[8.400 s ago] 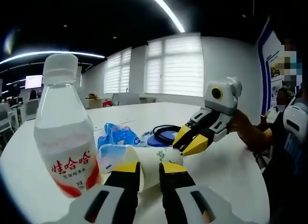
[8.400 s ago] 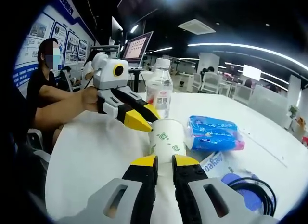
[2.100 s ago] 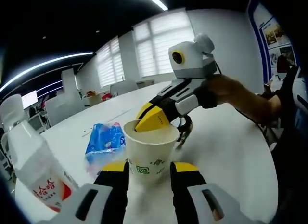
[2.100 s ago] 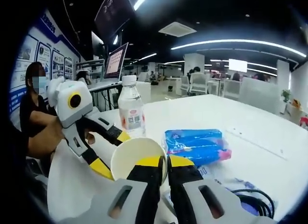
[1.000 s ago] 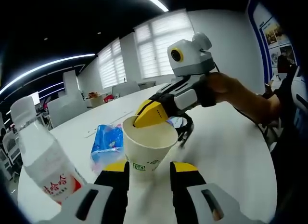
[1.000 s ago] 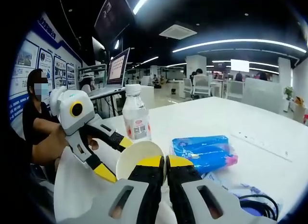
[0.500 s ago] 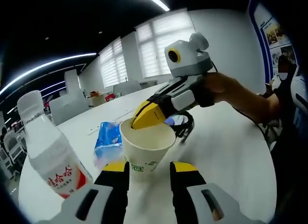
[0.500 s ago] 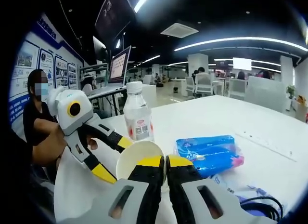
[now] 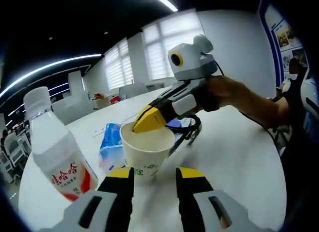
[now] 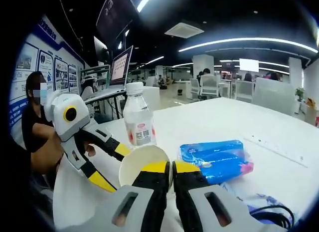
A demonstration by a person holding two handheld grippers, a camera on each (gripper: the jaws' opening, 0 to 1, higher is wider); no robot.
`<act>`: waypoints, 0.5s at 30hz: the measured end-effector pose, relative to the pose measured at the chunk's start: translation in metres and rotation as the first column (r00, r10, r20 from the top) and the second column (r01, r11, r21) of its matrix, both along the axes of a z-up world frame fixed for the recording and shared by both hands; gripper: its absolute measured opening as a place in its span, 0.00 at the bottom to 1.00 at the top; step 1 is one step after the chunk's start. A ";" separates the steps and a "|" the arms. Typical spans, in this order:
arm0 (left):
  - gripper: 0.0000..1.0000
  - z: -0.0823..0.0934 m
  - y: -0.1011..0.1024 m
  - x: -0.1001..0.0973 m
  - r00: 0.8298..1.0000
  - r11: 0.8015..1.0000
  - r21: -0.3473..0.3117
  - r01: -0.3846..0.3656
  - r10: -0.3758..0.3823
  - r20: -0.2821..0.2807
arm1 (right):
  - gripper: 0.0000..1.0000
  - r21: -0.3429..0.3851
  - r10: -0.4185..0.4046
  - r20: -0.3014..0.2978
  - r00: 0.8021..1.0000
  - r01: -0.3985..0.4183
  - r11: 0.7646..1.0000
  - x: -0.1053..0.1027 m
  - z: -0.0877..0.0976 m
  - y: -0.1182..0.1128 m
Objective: Arrange the tabletop items into an orderly group along one side of the table until the central work area is clear of visible clutter.
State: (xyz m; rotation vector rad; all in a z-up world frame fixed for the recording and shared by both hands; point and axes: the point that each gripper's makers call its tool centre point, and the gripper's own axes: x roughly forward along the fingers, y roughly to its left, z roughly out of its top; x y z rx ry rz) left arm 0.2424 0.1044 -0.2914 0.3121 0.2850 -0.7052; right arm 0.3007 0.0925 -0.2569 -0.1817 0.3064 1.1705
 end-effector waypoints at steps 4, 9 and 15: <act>0.32 -0.002 0.001 -0.001 1.000 1.000 0.002 0.002 -0.002 -0.003 | 0.01 -0.003 -0.011 0.005 1.000 0.011 1.000 0.003 0.000 -0.001; 0.32 -0.002 0.001 -0.002 1.000 1.000 -0.004 0.004 -0.004 -0.003 | 0.01 -0.003 -0.023 -0.002 1.000 0.023 1.000 0.007 -0.001 -0.001; 0.32 -0.002 0.003 -0.001 1.000 1.000 -0.006 0.001 -0.001 -0.002 | 0.03 -0.022 -0.023 -0.006 1.000 0.022 0.999 0.003 -0.004 -0.001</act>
